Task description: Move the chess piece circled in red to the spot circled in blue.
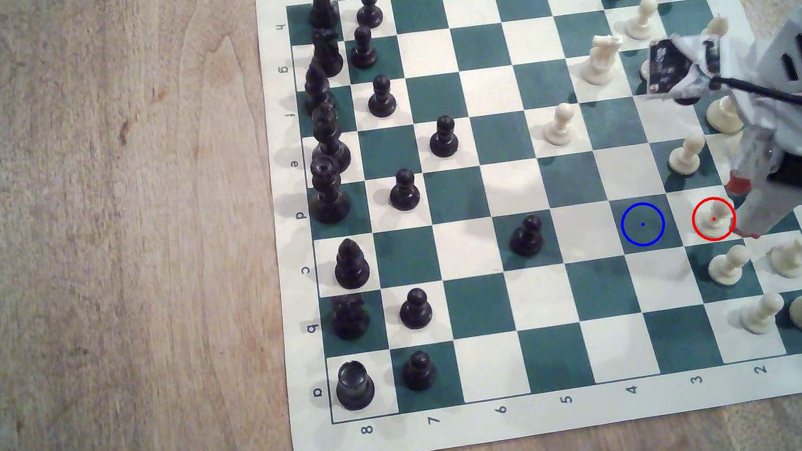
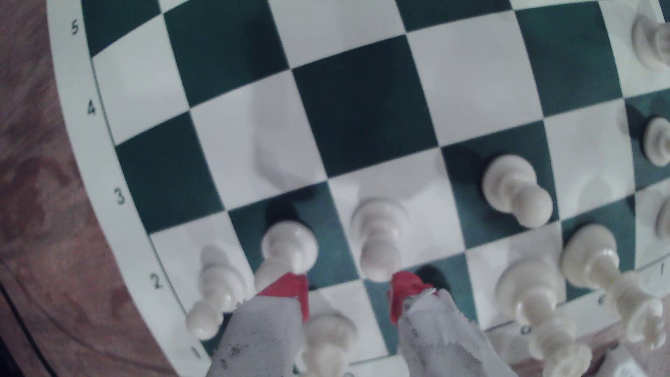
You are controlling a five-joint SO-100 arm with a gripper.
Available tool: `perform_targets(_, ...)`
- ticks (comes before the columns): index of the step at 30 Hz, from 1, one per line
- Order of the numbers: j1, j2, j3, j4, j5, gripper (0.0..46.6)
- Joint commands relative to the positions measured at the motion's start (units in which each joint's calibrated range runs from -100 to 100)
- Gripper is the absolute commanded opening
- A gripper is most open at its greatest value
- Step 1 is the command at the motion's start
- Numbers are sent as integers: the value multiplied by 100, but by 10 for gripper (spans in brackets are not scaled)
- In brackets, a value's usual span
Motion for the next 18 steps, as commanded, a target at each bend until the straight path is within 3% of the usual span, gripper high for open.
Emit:
perform_targets(1, 173, 129, -24, -213, 44, 126)
perform_targets(18, 306, 256, 257, -344, 186, 123)
